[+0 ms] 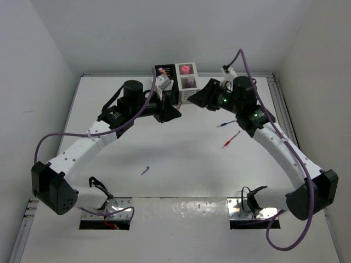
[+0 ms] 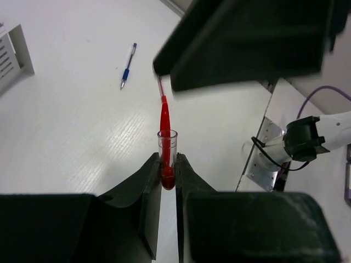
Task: Sort the stationery into containers
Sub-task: Pick up the pen cap from the center of the board, then pick up the pen from the center of the board.
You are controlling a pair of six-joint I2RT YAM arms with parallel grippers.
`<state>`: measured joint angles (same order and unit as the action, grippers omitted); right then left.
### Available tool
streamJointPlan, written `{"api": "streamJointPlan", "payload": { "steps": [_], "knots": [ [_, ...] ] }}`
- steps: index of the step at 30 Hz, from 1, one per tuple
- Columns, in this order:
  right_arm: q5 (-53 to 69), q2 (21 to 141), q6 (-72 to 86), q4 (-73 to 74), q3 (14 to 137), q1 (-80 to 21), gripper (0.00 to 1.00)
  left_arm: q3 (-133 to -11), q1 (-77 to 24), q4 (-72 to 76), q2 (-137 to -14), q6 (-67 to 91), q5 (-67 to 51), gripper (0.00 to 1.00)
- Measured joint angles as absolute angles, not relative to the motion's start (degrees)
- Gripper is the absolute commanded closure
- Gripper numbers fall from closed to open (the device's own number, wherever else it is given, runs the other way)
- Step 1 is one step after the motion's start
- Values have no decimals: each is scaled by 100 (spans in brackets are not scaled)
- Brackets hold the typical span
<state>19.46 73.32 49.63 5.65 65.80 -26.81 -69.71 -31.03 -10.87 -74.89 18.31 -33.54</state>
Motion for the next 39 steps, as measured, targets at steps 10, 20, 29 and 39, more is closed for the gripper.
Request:
{"api": "streamJointPlan", "payload": {
  "steps": [10,20,29,39],
  "knots": [
    [1297,6855,3522,2416,6361,-851,68,-6807,-2923,-1732,-7229,958,-2910,100],
    [99,9236,3734,4587,6482,-532,68,-6534,-2886,-1852,-7185,729,-2646,100],
    [-451,10267,4027,4910,7116,-432,61,-6473,-2735,-1916,-7181,670,-2571,100],
    [-484,11172,4128,4775,7599,-276,61,-6473,-2519,-1977,-7345,646,-2716,100]
  ]
}}
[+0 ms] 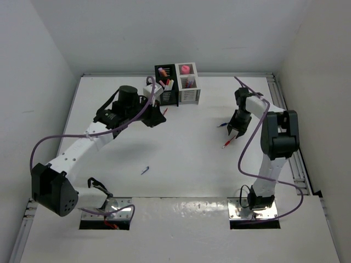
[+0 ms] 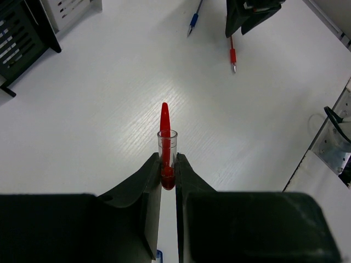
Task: Sort the stationery into containers
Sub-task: Pick up the pen from the center of the board.
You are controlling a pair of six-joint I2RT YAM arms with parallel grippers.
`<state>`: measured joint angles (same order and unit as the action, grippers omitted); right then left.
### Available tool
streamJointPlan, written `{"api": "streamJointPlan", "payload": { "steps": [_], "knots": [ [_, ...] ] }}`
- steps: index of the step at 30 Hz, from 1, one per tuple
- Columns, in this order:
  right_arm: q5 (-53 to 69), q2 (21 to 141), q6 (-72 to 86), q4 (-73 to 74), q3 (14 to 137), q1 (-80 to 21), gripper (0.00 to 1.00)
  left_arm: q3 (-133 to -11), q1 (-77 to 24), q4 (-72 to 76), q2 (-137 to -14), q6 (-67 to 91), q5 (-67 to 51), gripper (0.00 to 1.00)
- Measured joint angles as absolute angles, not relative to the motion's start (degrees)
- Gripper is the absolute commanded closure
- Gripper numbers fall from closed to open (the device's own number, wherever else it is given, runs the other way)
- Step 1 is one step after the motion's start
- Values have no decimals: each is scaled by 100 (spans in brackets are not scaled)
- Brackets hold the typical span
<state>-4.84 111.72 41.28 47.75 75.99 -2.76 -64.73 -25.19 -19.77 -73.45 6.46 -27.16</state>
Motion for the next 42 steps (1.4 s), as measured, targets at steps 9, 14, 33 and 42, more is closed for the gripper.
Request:
{"api": "streamJointPlan", "payload": {
  "steps": [9,14,33,42],
  "knots": [
    [-563,11625,4130,4652,7662,-233,70,-6475,-2368,-2016,-7496,646,-2827,100],
    [-593,11719,4115,4672,7752,-233,72,-6477,-2268,-2084,-7616,650,-2869,100],
    [-270,9815,3052,4700,6643,-515,100,-6399,-2167,-2261,-7443,672,-2974,100],
    [292,9139,1542,3754,7137,-1697,100,-6108,-2204,-2130,-7120,716,-2956,100]
  ]
}}
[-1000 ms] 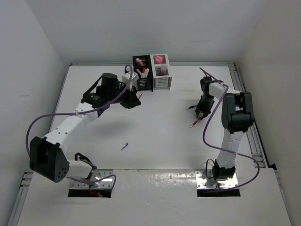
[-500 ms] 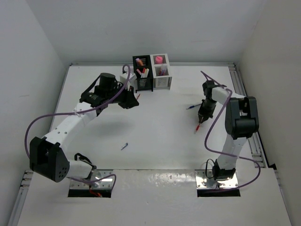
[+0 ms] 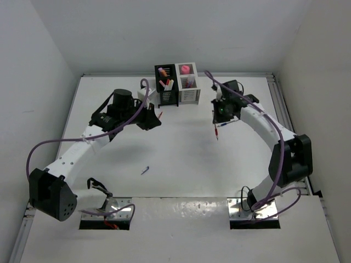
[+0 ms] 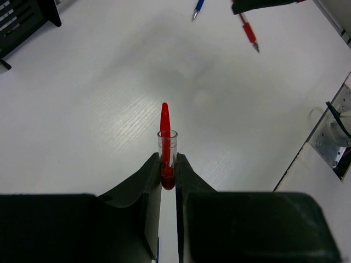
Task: Sort the stationery into containers
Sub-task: Pick up the pen from the center of the board, then close the pen cap on the pen.
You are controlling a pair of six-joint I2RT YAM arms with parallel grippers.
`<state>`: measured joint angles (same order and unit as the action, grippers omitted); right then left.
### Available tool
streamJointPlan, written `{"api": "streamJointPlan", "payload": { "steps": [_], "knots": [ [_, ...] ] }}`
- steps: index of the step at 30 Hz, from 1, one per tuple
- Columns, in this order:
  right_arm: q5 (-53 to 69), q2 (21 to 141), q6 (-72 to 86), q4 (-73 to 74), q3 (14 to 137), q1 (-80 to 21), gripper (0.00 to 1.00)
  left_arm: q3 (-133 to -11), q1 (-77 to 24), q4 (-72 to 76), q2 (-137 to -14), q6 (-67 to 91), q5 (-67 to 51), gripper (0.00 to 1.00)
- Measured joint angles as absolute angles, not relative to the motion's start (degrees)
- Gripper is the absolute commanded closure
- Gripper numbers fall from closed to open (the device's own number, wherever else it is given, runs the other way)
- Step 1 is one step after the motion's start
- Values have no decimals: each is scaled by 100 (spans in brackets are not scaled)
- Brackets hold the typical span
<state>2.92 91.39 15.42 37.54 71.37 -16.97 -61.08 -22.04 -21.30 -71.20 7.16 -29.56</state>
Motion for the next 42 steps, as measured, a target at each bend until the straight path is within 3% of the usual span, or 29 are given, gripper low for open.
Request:
{"api": "streamJointPlan", "payload": {
  "steps": [8,20,42],
  "knots": [
    [-40,9872,607,1535,7135,-2679,100,-6077,-2137,-1990,-7091,731,-2873,100],
    [-875,11212,1096,-910,7148,-2783,100,-6077,-1940,-1898,-7168,753,-2880,100],
    [-1243,12088,1463,-1761,7712,-2600,100,-6134,-1503,-1848,-7636,666,-3098,100]
  ]
}}
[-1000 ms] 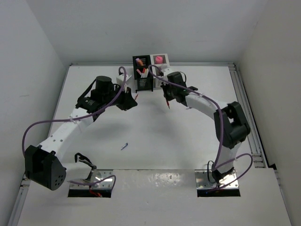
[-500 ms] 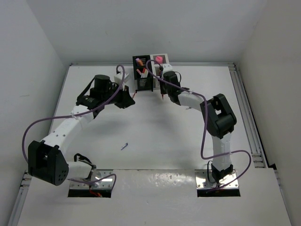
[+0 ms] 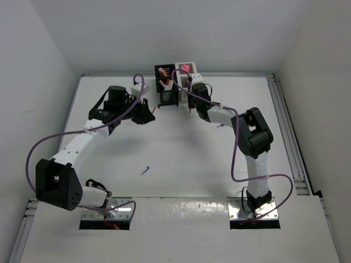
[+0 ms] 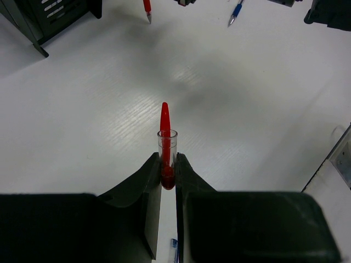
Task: Sort the stationery into containers
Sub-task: Close the pen cap on the pen.
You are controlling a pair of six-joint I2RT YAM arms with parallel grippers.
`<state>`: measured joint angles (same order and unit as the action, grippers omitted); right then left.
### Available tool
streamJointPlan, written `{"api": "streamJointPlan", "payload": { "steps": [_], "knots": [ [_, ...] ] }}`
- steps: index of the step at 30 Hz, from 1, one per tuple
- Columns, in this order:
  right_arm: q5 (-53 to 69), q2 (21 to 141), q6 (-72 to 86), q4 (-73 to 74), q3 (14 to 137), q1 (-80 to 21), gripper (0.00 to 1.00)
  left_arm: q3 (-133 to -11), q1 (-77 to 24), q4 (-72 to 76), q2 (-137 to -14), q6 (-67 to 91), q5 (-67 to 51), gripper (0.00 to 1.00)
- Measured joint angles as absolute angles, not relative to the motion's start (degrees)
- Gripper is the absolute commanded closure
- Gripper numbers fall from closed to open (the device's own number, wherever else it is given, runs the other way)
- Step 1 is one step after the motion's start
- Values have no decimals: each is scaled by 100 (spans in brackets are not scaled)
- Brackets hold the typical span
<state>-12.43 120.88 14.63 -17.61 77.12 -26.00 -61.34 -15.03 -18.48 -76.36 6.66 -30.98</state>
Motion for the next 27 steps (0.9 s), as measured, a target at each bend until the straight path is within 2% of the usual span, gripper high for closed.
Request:
{"api": "streamJointPlan", "payload": {
  "steps": [3,5,12,19,21,22,27],
  "knots": [
    [-1240,12149,1463,-1809,7762,-2604,100,-6134,-1479,-1848,-7653,663,-3135,100],
    [-1240,12193,1466,-1835,7806,-2602,93,-6136,-1461,-1850,-7669,661,-3168,100],
    [-1240,12287,1505,-1938,7859,-2602,85,-6176,-1404,-1852,-7684,661,-3221,100],
    [-1243,12466,1533,-1944,7922,-2600,84,-6211,-1387,-1852,-7686,661,-3240,100],
    [-1243,12516,1553,-1922,7922,-2600,89,-6211,-1378,-1852,-7688,661,-3240,100],
    [-1243,12540,1564,-1920,7931,-2600,100,-6211,-1378,-1852,-7688,661,-3240,100],
    [-1238,12558,1636,-1903,7933,-2600,100,-6217,-1376,-1855,-7695,661,-3242,100]
  ]
}}
